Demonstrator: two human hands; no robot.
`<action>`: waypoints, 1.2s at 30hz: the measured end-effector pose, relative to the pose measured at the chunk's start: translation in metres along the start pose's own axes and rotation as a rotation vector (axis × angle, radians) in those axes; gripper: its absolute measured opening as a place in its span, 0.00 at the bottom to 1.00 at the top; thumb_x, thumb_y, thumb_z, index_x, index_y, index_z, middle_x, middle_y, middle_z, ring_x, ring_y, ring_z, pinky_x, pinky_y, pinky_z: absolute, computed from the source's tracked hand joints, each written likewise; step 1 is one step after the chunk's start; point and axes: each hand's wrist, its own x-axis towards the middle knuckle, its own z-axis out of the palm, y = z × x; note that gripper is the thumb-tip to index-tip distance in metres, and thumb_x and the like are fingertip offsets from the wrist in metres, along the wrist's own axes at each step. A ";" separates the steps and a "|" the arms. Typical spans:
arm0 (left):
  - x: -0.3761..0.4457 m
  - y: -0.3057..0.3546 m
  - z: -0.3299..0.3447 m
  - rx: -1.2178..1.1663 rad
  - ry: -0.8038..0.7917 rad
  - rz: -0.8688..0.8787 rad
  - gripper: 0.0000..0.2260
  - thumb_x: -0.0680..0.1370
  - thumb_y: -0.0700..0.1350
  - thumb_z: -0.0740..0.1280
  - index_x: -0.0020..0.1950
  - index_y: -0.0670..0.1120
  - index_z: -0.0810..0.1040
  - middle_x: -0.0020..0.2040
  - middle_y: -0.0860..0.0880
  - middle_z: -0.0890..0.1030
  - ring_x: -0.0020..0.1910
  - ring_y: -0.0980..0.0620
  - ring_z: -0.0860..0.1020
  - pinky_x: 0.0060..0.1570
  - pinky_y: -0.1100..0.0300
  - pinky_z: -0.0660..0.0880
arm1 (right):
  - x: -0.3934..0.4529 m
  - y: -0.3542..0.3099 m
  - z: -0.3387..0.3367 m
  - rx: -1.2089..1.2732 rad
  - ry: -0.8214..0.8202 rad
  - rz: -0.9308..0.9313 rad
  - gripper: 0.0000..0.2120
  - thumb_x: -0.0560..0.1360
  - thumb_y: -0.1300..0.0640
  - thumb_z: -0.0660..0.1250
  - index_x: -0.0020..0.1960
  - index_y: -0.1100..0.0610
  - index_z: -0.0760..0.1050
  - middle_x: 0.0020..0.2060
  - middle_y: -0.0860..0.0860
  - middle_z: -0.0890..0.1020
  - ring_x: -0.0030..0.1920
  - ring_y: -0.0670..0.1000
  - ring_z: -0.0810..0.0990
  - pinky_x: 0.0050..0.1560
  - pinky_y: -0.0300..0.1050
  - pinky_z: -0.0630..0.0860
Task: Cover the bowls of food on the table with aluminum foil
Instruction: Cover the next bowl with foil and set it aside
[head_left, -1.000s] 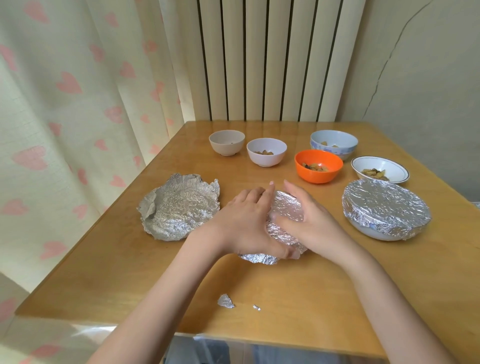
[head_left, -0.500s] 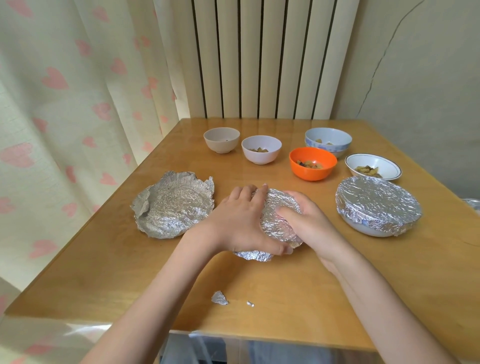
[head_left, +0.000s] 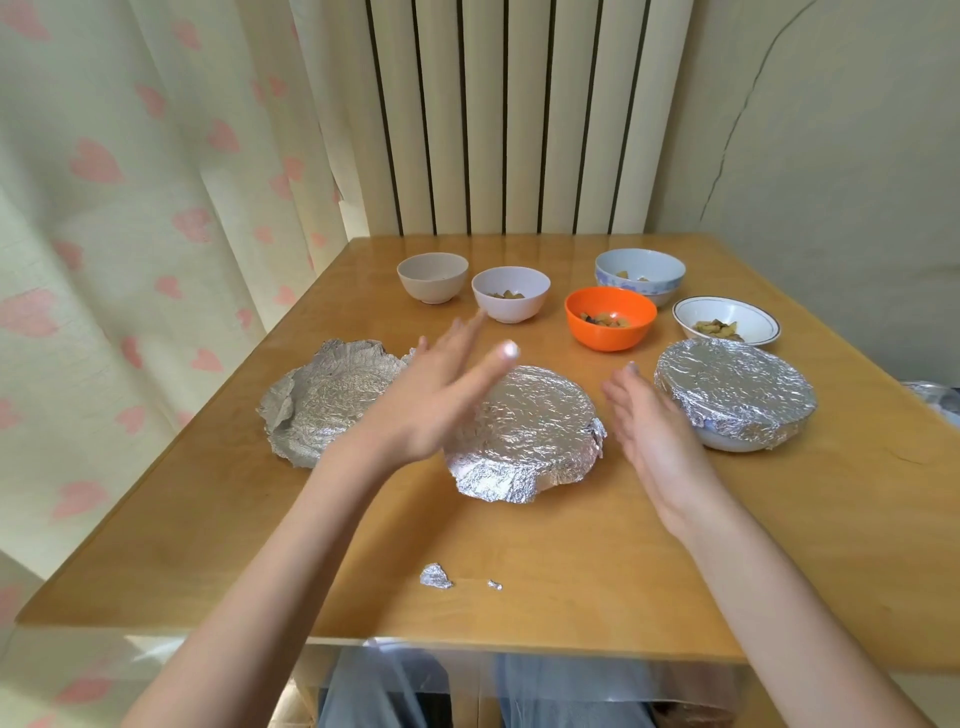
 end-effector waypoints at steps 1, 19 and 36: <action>0.000 -0.005 0.000 -0.078 0.104 0.008 0.38 0.74 0.69 0.47 0.77 0.49 0.62 0.75 0.51 0.66 0.76 0.54 0.60 0.73 0.63 0.55 | -0.003 0.000 0.001 -0.021 0.070 -0.049 0.22 0.81 0.44 0.55 0.71 0.53 0.67 0.70 0.46 0.70 0.67 0.43 0.68 0.71 0.44 0.61; 0.011 -0.022 0.039 -0.509 0.151 -0.173 0.27 0.80 0.65 0.44 0.44 0.66 0.84 0.50 0.55 0.85 0.55 0.55 0.81 0.64 0.47 0.72 | -0.013 0.012 0.053 0.109 0.246 0.017 0.15 0.83 0.49 0.50 0.59 0.54 0.73 0.52 0.47 0.78 0.54 0.49 0.75 0.60 0.44 0.69; -0.006 -0.008 0.027 -0.257 0.355 -0.107 0.28 0.81 0.64 0.42 0.52 0.48 0.75 0.47 0.55 0.76 0.45 0.65 0.71 0.44 0.67 0.64 | 0.008 -0.028 0.007 -0.611 0.031 -0.307 0.21 0.83 0.49 0.49 0.54 0.63 0.74 0.46 0.56 0.80 0.51 0.57 0.76 0.47 0.45 0.67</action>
